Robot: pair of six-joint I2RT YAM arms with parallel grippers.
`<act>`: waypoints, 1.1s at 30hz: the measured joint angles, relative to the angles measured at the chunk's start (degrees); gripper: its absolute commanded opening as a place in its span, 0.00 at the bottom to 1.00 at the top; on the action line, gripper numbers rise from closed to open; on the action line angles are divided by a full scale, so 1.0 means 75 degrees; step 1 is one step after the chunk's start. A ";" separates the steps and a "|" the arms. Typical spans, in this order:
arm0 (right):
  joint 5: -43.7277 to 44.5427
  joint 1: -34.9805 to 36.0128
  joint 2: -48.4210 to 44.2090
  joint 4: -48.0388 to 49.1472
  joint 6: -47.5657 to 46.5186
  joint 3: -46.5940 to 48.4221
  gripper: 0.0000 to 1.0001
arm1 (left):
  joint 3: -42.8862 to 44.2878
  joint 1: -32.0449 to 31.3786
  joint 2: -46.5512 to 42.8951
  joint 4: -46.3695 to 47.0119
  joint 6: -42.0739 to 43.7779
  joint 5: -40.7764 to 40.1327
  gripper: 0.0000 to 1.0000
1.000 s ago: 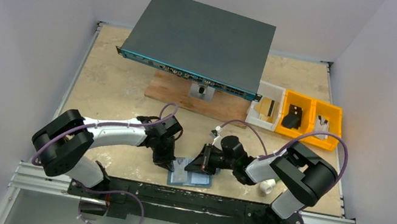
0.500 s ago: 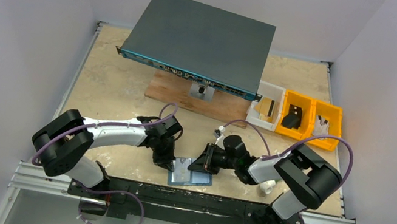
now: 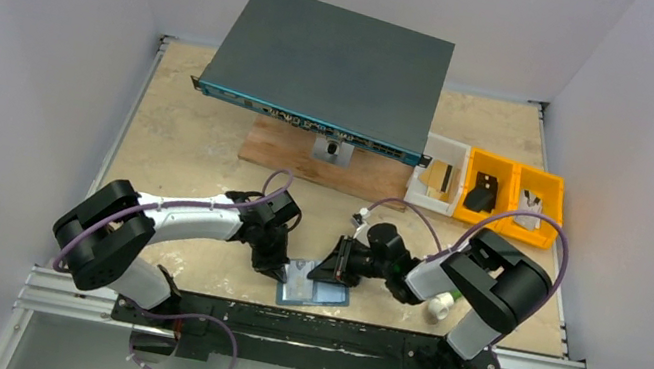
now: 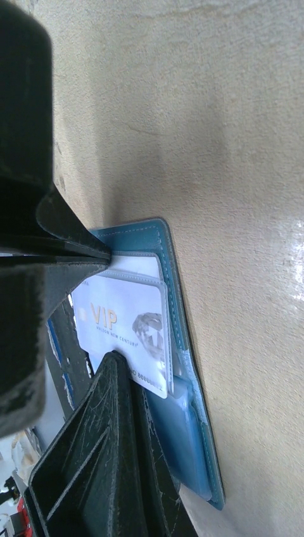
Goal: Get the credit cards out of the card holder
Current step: Remove the credit card from the card holder.
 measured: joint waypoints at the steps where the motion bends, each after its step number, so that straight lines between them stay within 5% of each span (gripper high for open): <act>1: -0.0009 0.0000 0.0015 0.0038 0.0017 -0.0017 0.10 | 0.0000 0.0000 0.0000 0.0000 0.0000 -0.0003 0.00; 9: -0.0093 -0.0009 -0.0029 0.0201 0.0134 -0.0166 0.20 | 0.0000 0.0000 0.0003 -0.0006 0.0000 0.0000 0.00; 22: -0.0128 -0.0009 0.0137 0.0976 0.0455 -0.0536 0.00 | 0.0052 0.0009 0.0055 -0.0061 0.0000 0.0003 0.00; 33: -0.0134 -0.0251 -0.0125 0.1040 0.0484 -0.0796 0.00 | 0.0058 0.0009 0.0058 -0.0079 -0.0003 0.0000 0.00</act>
